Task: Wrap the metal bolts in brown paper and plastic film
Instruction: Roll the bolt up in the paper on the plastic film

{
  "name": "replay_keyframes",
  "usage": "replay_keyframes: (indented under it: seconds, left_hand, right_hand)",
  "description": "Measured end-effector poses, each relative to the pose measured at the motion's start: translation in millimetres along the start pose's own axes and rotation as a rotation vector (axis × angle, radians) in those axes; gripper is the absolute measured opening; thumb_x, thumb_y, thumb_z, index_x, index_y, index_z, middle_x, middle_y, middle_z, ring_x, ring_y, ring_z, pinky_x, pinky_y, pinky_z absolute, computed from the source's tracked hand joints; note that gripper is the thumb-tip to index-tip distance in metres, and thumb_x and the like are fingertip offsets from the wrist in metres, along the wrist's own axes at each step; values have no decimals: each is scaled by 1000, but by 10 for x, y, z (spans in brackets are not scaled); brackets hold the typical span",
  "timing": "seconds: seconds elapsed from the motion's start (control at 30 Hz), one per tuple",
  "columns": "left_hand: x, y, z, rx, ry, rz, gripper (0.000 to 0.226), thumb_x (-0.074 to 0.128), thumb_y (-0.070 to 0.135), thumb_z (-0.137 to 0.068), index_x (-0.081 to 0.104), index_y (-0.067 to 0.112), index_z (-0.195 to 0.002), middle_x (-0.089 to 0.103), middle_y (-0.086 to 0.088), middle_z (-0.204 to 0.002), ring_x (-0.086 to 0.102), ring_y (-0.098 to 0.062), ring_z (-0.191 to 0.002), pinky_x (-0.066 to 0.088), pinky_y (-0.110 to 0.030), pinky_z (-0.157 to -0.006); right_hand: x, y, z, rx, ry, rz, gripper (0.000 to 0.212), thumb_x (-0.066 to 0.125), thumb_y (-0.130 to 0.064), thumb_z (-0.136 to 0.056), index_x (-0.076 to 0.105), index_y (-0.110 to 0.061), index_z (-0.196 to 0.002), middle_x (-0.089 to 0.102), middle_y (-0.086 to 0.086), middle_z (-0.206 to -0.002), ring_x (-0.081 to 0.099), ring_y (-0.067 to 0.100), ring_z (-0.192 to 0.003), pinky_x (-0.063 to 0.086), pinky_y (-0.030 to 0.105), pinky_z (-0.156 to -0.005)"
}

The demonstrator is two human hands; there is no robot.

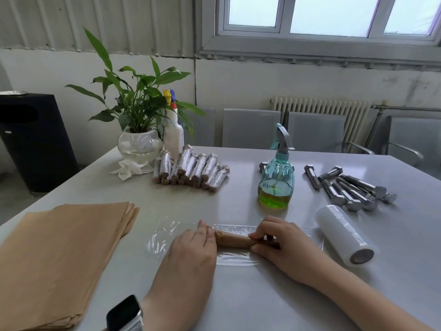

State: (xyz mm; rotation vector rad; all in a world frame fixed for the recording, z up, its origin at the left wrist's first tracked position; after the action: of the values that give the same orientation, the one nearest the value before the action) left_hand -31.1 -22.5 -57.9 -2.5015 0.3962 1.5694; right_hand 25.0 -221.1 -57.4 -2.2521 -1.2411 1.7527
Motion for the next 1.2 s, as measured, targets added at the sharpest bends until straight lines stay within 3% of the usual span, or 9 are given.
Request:
replay_keyframes:
  seconds: [0.43,0.6,0.63,0.7,0.77,0.87,0.93,1.07,1.2]
  left_hand:
    - [-26,57,84,6,-99,-1,57,39,27,-71,74,3,-109,70,-17,-117,70,-24,-81,58,-32,-71]
    - [-29,109,53,52,-175,-159,59,60,30,-64,72,10,-117,69,-24,-113,69,-26,-79,56,-30,-71]
    - [-46,134,26,58,-173,-190,65,59,29,-69,62,12,-132,64,-32,-119,67,-31,-85,53,-33,-77]
    - [-16,180,-2,99,-233,-221,75,40,25,-91,2,19,-156,31,-43,-144,53,-38,-114,38,-42,-98]
    - [-29,91,-6,40,-290,-26,72,25,32,-101,-33,27,-145,23,-27,-156,44,-33,-126,31,-39,-104]
    - [-172,-287,-138,-260,-145,540,53,34,31,-103,13,41,-151,61,-4,-125,65,-18,-102,48,-32,-88]
    - [-224,-655,-259,-453,-111,712,28,40,19,-102,51,30,-125,67,0,-107,72,-12,-75,53,-27,-70]
    - [-141,-1254,-385,-607,-222,356,15,60,31,-94,62,22,-82,70,-1,-85,70,-23,-77,55,-35,-75]
    - [13,-1308,-424,-619,-357,159,47,61,58,-87,68,12,-84,69,-4,-86,64,-23,-85,54,-33,-79]
  right_hand:
    - [25,44,-2,12,-1,-25,11,78,-23,-82,68,-27,-85,59,-20,-86,57,5,-84,44,15,-75]
    - [29,38,-6,1,3,-11,11,78,-22,-81,68,-26,-84,59,-18,-86,57,5,-82,43,14,-72]
    - [27,31,-4,-2,1,-8,11,78,-22,-81,68,-26,-84,59,-18,-85,57,5,-81,44,15,-72]
    - [15,17,1,-3,-2,-2,11,78,-22,-82,68,-25,-84,60,-17,-85,57,5,-80,44,15,-71]
    - [9,2,11,0,-8,-5,12,78,-22,-82,68,-27,-84,60,-17,-86,57,4,-81,43,14,-72]
    - [1,-10,17,9,-3,-8,12,78,-22,-82,68,-29,-84,61,-18,-87,56,1,-83,42,13,-72]
    - [-4,-12,15,15,-5,4,10,77,-23,-82,69,-26,-86,61,-18,-88,57,2,-83,43,13,-74]
    - [-6,-35,29,25,-10,5,8,76,-24,-83,69,-25,-87,60,-18,-87,58,5,-83,46,20,-77]
    - [-13,-32,27,22,-17,12,8,76,-24,-84,69,-25,-88,59,-18,-88,57,6,-84,46,21,-78]
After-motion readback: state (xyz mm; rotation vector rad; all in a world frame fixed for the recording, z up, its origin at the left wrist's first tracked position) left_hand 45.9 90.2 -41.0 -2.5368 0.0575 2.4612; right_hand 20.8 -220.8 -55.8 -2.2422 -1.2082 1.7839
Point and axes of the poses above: each hand's wrist, its own z-axis away from the middle knuckle, its own x-axis out of the palm, y = z × x, the point moved 3 cm from there along -z, towards the middle knuckle
